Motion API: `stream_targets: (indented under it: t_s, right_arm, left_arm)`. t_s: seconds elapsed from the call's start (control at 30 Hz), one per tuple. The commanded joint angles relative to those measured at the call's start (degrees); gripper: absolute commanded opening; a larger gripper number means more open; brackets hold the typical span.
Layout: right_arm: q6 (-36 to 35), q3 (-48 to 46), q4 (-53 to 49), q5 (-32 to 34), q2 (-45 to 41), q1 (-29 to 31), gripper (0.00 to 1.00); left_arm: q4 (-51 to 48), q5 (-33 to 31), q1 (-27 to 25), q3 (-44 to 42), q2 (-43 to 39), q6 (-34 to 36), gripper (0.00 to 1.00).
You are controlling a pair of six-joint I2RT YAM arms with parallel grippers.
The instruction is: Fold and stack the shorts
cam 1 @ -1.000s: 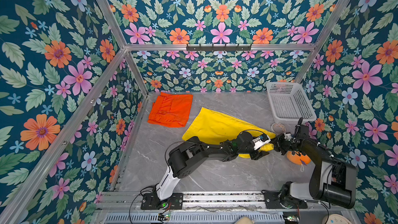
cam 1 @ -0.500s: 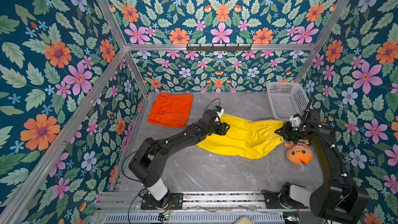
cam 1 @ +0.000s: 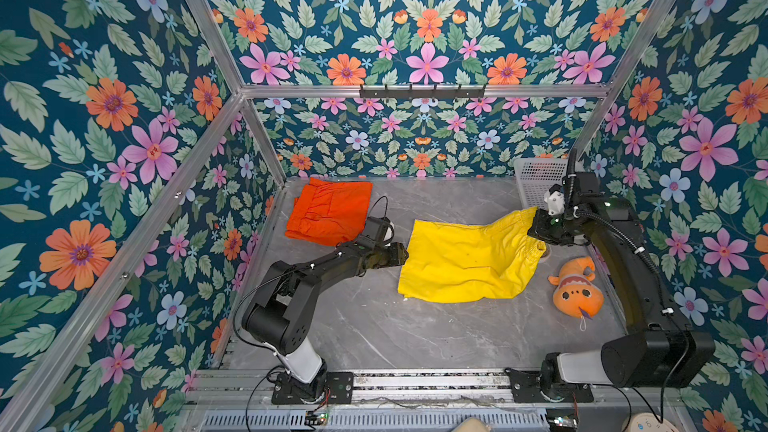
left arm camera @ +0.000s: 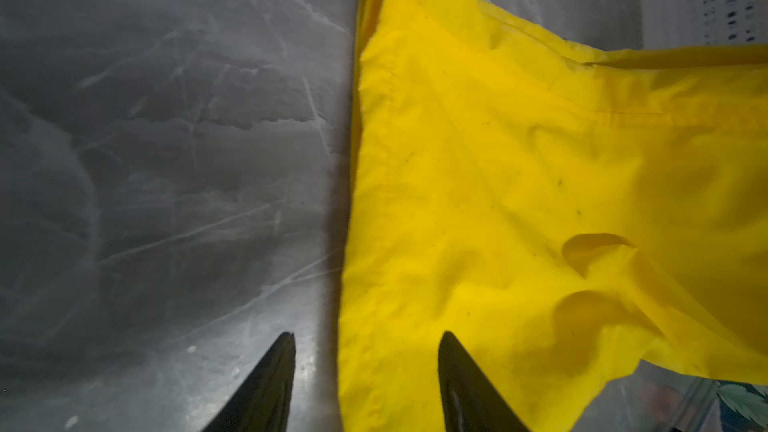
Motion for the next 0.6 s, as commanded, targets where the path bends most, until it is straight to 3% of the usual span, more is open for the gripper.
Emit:
stream_targets:
  t_s: [0.0,0.27,0.43,0.57]
  right_arm:
    - [-0.8,2.9,-2.1,5.7,1.6,2.5,0.14]
    - [1.1,9.1,-3.9,14.3,6.8,13.1,0.13]
    - [2.4,13.0,-5.6,20.8,11.2,20.1,0.13]
    - [2.5,17.6,-8.8,28.2,17.1,26.7,0.12]
  left_arm:
    - [3.3,4.3,0.2,-0.5,1.9,-1.7,0.54]
    - [9.7,7.9,0.1,-3.0,5.0,-4.8,0.46]
    - [11.6,8.0,0.1,-4.1,6.4,-5.2,0.32]
    - [13.2,8.6,-0.2,-4.5,7.7,-5.7,0.27]
